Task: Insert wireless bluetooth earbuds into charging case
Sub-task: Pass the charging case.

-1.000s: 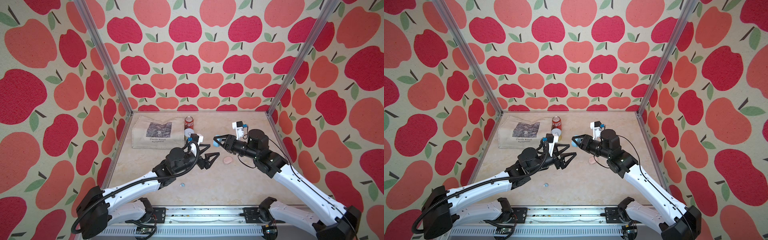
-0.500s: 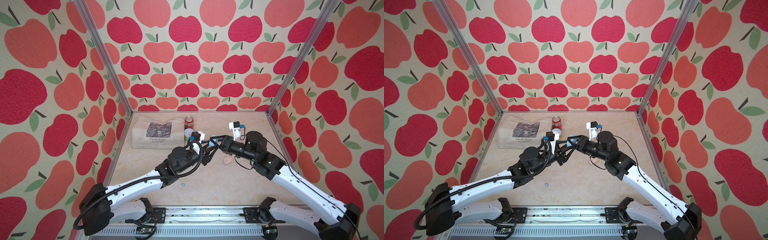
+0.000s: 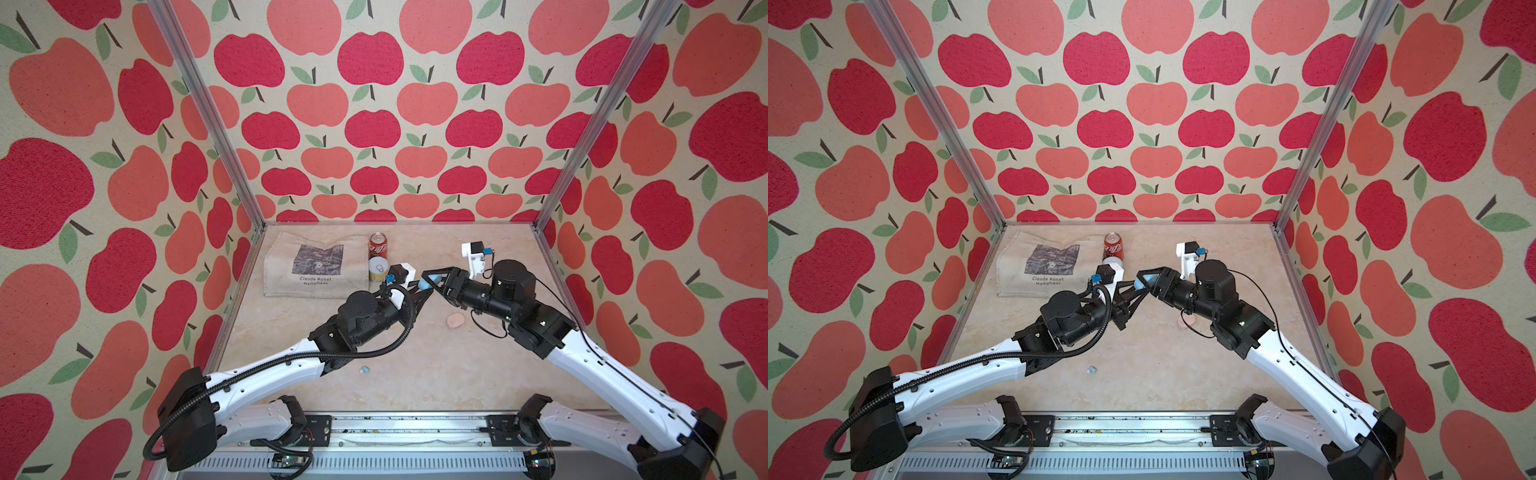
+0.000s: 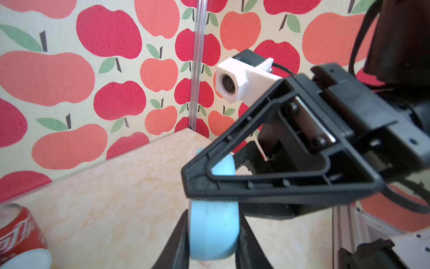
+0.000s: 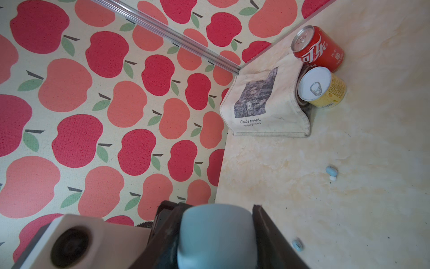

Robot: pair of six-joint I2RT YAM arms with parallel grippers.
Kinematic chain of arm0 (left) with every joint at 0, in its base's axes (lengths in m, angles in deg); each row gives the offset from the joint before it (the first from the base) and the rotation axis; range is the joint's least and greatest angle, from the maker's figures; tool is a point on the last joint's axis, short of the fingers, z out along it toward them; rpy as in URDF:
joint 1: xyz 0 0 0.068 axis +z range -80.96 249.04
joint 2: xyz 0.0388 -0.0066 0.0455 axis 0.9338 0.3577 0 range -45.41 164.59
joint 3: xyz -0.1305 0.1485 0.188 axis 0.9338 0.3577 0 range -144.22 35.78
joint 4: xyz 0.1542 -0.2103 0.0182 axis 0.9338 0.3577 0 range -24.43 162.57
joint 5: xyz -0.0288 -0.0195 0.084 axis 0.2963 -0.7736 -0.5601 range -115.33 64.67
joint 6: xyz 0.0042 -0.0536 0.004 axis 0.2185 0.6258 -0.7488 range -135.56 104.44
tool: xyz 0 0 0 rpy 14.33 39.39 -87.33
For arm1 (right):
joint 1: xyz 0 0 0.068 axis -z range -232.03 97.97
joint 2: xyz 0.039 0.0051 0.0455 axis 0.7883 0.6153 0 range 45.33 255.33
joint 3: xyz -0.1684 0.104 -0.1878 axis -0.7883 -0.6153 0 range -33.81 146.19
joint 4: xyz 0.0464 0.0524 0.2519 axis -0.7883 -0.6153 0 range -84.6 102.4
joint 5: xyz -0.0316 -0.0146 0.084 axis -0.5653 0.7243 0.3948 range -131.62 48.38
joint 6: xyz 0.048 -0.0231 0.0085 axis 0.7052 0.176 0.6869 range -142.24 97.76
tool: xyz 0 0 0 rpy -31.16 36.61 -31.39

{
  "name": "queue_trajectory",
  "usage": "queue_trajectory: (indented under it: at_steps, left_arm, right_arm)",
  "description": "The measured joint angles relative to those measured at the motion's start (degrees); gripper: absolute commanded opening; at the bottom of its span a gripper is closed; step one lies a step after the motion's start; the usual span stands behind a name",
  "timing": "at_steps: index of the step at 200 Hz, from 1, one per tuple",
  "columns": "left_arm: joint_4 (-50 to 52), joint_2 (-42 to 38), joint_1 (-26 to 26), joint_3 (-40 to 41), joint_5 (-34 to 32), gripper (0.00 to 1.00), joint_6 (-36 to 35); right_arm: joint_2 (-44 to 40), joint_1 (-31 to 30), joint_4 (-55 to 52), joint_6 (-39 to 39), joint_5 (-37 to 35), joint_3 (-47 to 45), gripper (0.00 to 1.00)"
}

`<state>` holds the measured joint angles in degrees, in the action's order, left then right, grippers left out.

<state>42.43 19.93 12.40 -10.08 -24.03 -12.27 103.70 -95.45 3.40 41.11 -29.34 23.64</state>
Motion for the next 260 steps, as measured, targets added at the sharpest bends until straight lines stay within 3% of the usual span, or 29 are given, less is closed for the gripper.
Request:
queue_trajectory:
  at_steps: [60,92,140,176,260]
  left_arm:
    - [15.3,-5.9,-0.4,-4.8,0.9,0.04,-25.9]
    - [20.7,-6.1,-0.4,-6.1,0.6,0.04,-39.1]
    - [22.9,-4.9,-0.6,-6.2,-2.0,0.03,-54.2]
    - [21.9,-4.0,-0.8,-6.2,-3.9,0.03,-59.8]
    - [20.1,-1.2,-3.4,-6.2,-5.6,0.03,-62.7]
  right_arm:
    - [-3.1,10.6,-18.6,4.1,6.2,7.0,0.63]
    - [-0.5,11.9,-27.1,8.7,12.2,11.0,0.63]
    - [1.9,11.9,-31.2,15.6,18.7,12.9,0.63]
    - [1.6,10.3,-30.9,19.6,19.6,11.9,0.63]
    - [2.0,8.2,-22.8,26.2,19.1,7.7,0.5]
